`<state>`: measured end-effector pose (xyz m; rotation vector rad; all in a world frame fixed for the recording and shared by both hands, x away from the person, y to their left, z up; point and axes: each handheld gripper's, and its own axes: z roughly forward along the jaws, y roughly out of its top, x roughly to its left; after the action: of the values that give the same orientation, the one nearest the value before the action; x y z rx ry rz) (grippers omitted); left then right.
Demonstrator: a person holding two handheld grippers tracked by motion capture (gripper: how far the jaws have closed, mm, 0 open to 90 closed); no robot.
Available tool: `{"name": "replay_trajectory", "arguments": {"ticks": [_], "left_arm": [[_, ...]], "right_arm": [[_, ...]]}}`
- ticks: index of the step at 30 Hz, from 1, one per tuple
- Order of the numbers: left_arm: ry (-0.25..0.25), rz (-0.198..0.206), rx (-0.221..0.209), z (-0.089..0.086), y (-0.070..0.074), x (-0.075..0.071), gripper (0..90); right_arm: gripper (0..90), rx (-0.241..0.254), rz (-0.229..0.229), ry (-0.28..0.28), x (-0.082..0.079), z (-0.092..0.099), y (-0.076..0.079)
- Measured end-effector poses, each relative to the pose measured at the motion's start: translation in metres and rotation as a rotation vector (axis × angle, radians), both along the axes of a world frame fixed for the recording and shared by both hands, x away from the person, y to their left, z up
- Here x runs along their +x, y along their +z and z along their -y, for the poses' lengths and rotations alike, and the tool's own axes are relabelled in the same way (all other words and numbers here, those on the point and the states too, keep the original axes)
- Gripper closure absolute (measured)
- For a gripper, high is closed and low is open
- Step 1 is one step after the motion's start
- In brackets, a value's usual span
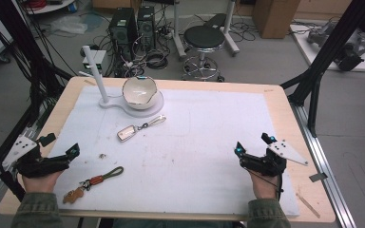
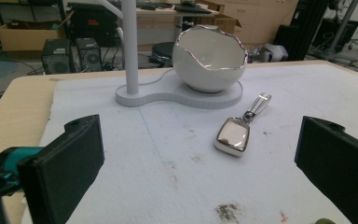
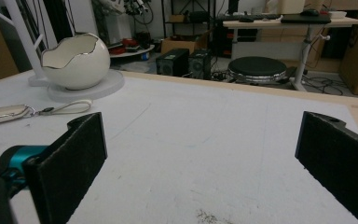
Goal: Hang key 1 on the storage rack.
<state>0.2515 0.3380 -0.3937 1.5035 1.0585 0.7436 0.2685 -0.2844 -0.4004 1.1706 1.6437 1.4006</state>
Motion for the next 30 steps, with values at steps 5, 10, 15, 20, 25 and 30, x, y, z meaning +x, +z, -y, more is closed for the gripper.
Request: {"name": "replay_trajectory", "arguments": {"ticks": [5, 10, 15, 20, 25, 30], "left_arm": [[-0.007, -0.018, 0.013, 0.002, -0.002, -0.002, 1.8], [-0.033, -0.032, 0.025, 0.004, -0.002, -0.005, 1.8], [-0.055, -0.053, 0.037, 0.007, -0.003, -0.007, 1.8], [-0.077, -0.067, 0.042, 0.010, -0.005, -0.009, 1.8], [-0.092, -0.080, 0.052, 0.013, -0.006, -0.009, 1.8], [-0.128, -0.103, 0.073, 0.018, -0.008, -0.010, 1.7]], "right_arm": [[0.8, -0.004, 0.002, 0.003, 0.000, -0.001, 0.000], [0.8, -0.004, 0.001, 0.003, 0.000, -0.001, 0.000], [0.8, -0.001, 0.000, 0.002, 0.000, 0.000, 0.000], [0.8, -0.003, 0.002, 0.003, 0.000, 0.000, 0.000], [0.8, -0.006, 0.000, 0.003, 0.000, -0.001, 0.000], [0.8, -0.008, -0.006, 0.012, 0.000, -0.001, 0.000]]}}
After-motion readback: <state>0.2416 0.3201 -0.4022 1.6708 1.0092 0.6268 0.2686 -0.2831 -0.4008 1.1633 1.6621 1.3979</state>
